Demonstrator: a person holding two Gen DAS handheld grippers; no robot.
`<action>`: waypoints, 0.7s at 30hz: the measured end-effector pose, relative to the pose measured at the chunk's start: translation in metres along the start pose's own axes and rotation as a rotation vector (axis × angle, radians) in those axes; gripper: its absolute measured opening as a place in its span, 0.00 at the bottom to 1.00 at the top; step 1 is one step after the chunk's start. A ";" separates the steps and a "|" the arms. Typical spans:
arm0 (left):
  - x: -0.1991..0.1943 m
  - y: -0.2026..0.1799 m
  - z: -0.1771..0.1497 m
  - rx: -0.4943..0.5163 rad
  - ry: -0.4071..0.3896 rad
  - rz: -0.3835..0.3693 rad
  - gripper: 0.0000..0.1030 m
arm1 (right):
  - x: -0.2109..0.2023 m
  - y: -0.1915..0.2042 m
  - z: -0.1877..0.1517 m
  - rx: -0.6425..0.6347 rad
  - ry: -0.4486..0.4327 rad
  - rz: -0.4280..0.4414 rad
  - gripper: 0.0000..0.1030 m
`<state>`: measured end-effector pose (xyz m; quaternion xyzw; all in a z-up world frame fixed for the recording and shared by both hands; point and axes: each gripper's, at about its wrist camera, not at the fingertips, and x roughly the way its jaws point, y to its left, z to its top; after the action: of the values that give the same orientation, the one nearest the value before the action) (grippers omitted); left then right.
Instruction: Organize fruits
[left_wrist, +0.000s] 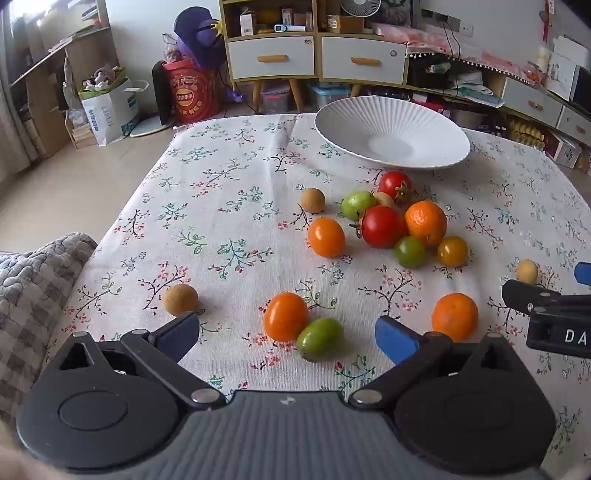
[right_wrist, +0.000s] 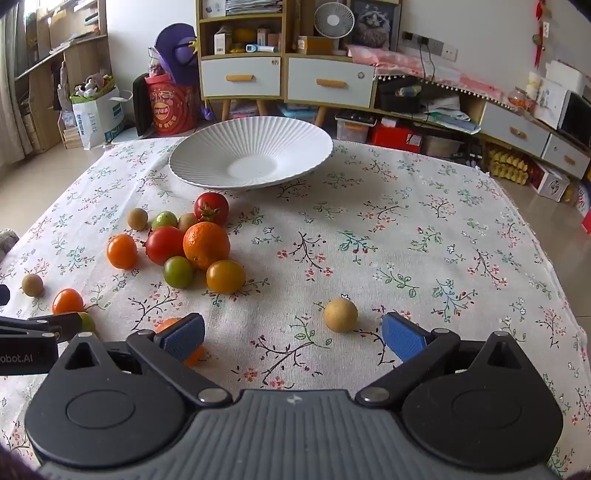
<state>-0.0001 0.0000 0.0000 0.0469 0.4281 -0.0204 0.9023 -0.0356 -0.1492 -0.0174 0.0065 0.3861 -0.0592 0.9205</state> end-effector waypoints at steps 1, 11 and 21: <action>0.000 0.000 0.000 -0.001 -0.001 -0.001 0.94 | 0.000 0.001 0.000 -0.001 0.000 0.001 0.99; 0.001 0.000 -0.001 -0.002 0.006 -0.001 0.94 | 0.000 0.001 -0.002 -0.008 -0.009 -0.002 0.99; 0.001 -0.002 -0.001 -0.002 0.008 0.003 0.94 | 0.001 0.000 -0.001 -0.006 -0.006 -0.003 0.99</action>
<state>0.0001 -0.0015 -0.0015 0.0467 0.4315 -0.0186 0.9007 -0.0354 -0.1490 -0.0188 0.0028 0.3837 -0.0595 0.9215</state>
